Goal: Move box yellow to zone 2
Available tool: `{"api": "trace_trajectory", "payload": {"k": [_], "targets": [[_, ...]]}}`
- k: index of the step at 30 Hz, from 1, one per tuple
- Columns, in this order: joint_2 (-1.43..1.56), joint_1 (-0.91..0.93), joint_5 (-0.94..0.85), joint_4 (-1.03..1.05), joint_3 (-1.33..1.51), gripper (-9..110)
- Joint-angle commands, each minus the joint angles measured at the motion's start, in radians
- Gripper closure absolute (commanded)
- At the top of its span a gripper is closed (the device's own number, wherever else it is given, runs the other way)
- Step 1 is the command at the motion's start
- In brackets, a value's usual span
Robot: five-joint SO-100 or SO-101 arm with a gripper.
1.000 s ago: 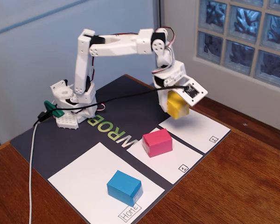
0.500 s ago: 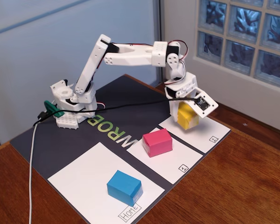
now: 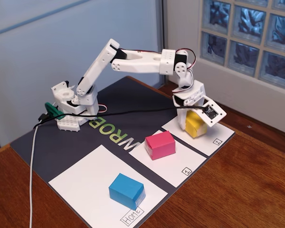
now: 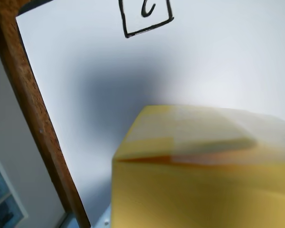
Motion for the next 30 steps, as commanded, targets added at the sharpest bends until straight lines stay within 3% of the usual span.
{"api": "trace_trajectory", "payload": {"k": [1, 7, 12, 16, 30], "targets": [[-0.002, -0.020, 0.014, -0.018, -0.069, 101], [-0.028, -0.031, 0.035, -0.044, -0.069, 98], [-0.028, -0.040, 0.032, -0.064, -0.069, 80], [-0.028, -0.038, 0.031, -0.080, -0.069, 73], [-0.002, -0.026, 0.018, -0.109, -0.069, 64]]}}
